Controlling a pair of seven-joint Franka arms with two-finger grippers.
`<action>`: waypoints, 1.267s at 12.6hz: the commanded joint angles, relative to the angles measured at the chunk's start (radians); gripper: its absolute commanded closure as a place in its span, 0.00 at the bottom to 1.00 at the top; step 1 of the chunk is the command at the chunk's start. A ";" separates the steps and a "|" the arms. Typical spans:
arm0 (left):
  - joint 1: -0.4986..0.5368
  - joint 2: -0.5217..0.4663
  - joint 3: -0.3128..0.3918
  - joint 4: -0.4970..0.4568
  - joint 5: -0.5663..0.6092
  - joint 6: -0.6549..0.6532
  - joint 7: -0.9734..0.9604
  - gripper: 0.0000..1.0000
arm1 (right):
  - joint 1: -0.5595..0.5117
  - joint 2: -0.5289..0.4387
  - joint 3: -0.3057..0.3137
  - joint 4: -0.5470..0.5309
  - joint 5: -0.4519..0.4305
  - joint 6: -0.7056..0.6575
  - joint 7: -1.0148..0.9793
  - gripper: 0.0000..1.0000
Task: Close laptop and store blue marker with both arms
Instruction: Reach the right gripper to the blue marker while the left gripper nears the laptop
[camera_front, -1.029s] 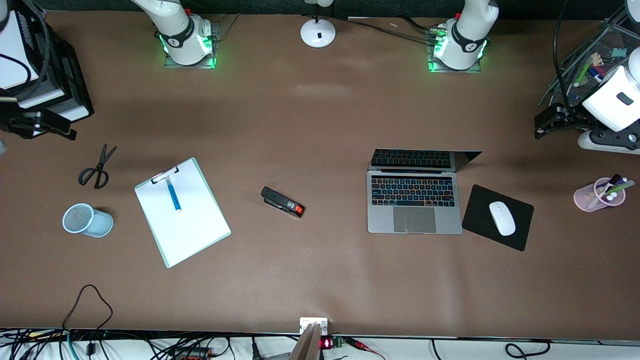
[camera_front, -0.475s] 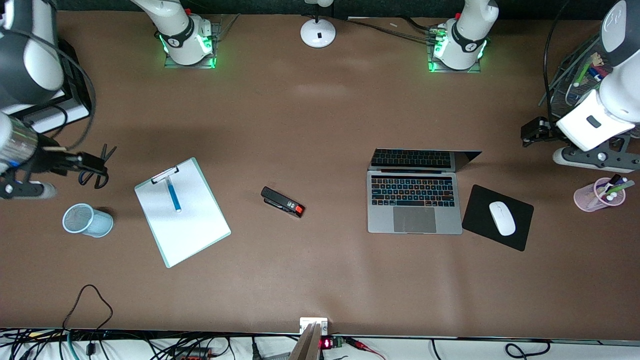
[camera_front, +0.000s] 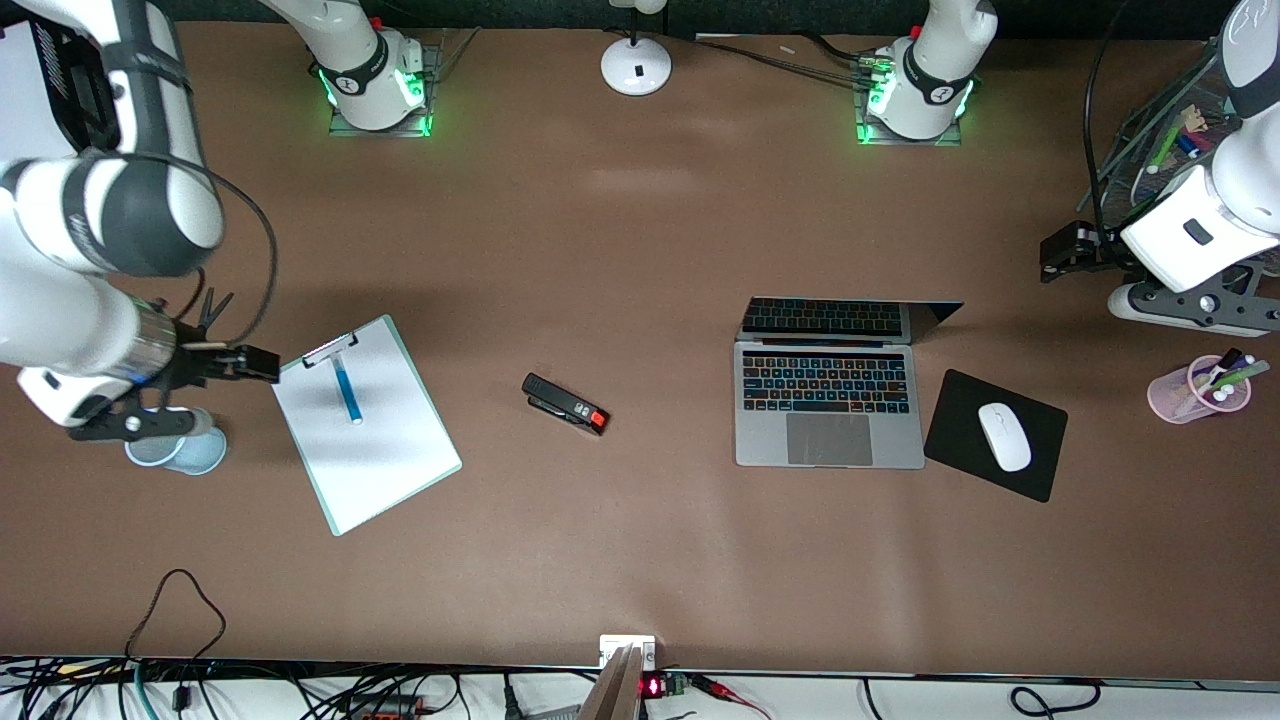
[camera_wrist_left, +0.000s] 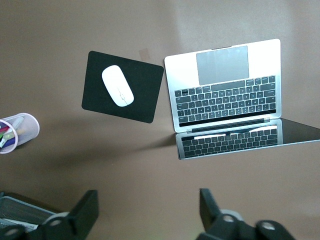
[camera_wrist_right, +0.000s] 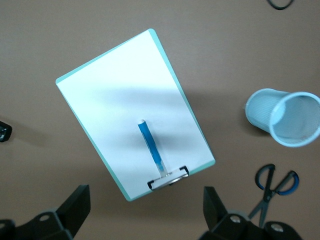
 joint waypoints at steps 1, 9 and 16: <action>0.014 0.011 0.000 0.029 -0.057 -0.026 0.013 0.83 | 0.017 0.058 -0.001 0.004 -0.015 0.029 -0.030 0.00; 0.000 -0.009 -0.029 0.010 -0.052 -0.104 -0.107 1.00 | 0.000 0.215 -0.004 -0.001 -0.003 0.131 -0.220 0.00; 0.006 -0.181 -0.164 -0.374 -0.068 0.121 -0.278 1.00 | 0.006 0.296 -0.001 -0.007 -0.003 0.216 -0.279 0.00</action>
